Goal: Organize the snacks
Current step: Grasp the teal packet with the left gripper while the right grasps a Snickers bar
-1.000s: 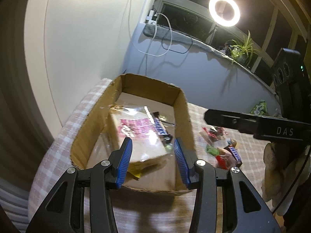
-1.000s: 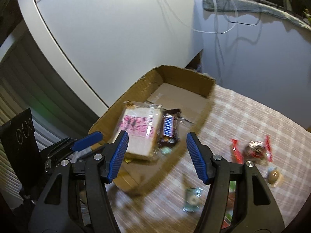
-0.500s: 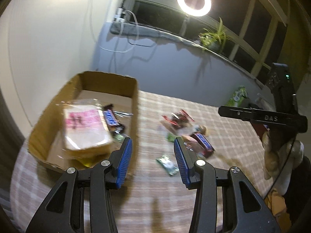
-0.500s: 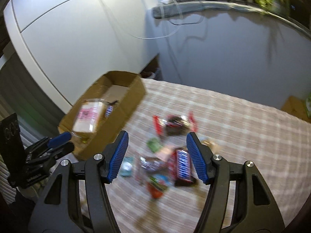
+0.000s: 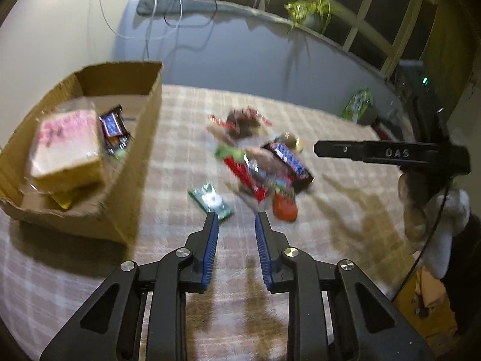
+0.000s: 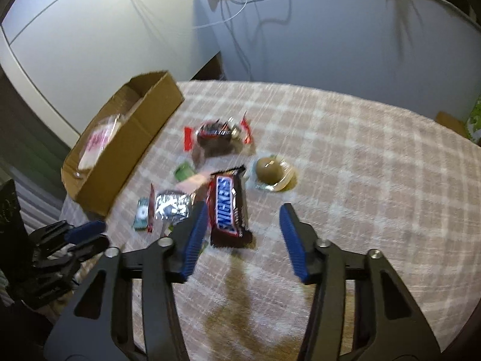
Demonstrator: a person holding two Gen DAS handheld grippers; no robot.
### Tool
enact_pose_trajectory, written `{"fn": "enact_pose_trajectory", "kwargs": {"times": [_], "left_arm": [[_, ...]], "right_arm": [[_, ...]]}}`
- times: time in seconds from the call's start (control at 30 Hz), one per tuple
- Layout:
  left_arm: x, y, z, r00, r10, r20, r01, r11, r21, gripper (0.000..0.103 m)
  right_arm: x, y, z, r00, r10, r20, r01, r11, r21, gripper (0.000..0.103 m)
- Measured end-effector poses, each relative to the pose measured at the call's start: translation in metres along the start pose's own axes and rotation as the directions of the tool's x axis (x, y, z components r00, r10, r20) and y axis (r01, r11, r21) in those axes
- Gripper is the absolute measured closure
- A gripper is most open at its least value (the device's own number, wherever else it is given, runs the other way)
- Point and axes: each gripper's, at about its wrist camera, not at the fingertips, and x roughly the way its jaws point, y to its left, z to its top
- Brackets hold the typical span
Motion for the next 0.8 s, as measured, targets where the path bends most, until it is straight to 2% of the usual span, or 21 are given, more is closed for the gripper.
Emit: {"fn": "enact_pose_trajectory", "kwargs": {"times": [0.13, 0.3, 0.63, 0.73, 0.8], "left_arm": [[0.018, 0.003, -0.001, 0.997, 0.057, -0.043, -0.058, 0.998, -0.018, 0.079], [0.030, 0.002, 0.003, 0.994, 0.097, -0.046, -0.097, 0.995, -0.018, 0.079], [0.047, -0.003, 0.011, 0.989, 0.141, -0.040, -0.140, 0.990, 0.021, 0.079], [0.050, -0.004, 0.011, 0.988, 0.148, -0.041, -0.147, 0.989, 0.032, 0.079], [0.052, -0.003, 0.012, 0.988, 0.150, -0.040, -0.149, 0.988, 0.036, 0.079]], "right_arm": [[0.010, 0.006, -0.004, 1.000, 0.009, -0.014, -0.010, 1.000, -0.024, 0.057], [0.019, 0.007, -0.005, 1.000, -0.003, -0.020, 0.003, 0.999, -0.043, 0.057], [0.045, 0.017, -0.001, 0.998, -0.038, -0.042, 0.035, 0.996, -0.088, 0.057], [0.052, 0.021, 0.000, 0.997, -0.055, -0.048, 0.049, 0.993, -0.110, 0.064], [0.054, 0.023, 0.000, 0.997, -0.065, -0.046, 0.059, 0.991, -0.123, 0.065]]}}
